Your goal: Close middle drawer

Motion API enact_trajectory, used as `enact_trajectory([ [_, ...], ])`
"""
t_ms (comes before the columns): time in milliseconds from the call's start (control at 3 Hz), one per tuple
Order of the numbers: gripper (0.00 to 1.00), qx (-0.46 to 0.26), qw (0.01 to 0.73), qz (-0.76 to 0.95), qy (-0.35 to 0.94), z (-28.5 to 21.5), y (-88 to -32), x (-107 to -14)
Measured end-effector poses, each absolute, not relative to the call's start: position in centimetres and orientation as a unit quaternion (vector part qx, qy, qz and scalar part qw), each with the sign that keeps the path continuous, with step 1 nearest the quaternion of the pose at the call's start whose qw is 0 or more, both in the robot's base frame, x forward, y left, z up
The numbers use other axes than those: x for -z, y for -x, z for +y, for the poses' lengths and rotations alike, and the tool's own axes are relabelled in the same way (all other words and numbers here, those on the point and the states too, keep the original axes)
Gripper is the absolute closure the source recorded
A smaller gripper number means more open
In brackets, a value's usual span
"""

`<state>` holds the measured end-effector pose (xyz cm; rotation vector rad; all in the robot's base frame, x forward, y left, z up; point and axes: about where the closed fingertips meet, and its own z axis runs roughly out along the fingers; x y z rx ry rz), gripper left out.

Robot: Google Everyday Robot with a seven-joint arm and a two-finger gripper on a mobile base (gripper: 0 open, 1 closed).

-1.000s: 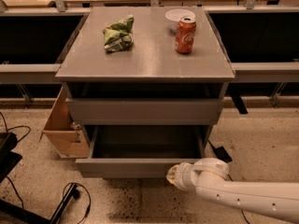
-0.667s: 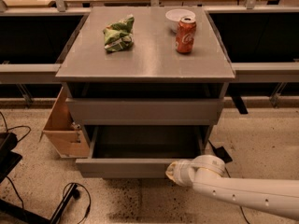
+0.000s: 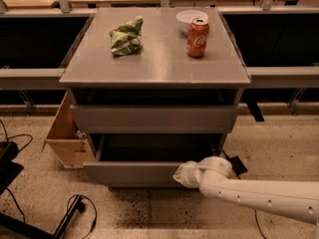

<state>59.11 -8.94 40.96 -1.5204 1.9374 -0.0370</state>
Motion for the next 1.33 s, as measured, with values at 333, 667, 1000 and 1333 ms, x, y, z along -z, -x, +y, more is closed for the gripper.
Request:
enact_trajectory([
  [333,1.0,0.016,0.334,0.741,0.583,-8.9,-59.3,-41.0],
  [667,1.0,0.027,0.346,0.73,0.588,-8.1,-62.9,-40.9],
  [1000,1.0,0.037,0.355,0.723,0.592,-7.4,-65.6,-41.2],
  [1333,1.0,0.043,0.363,0.722,0.588,-6.9,-68.0,-41.5],
])
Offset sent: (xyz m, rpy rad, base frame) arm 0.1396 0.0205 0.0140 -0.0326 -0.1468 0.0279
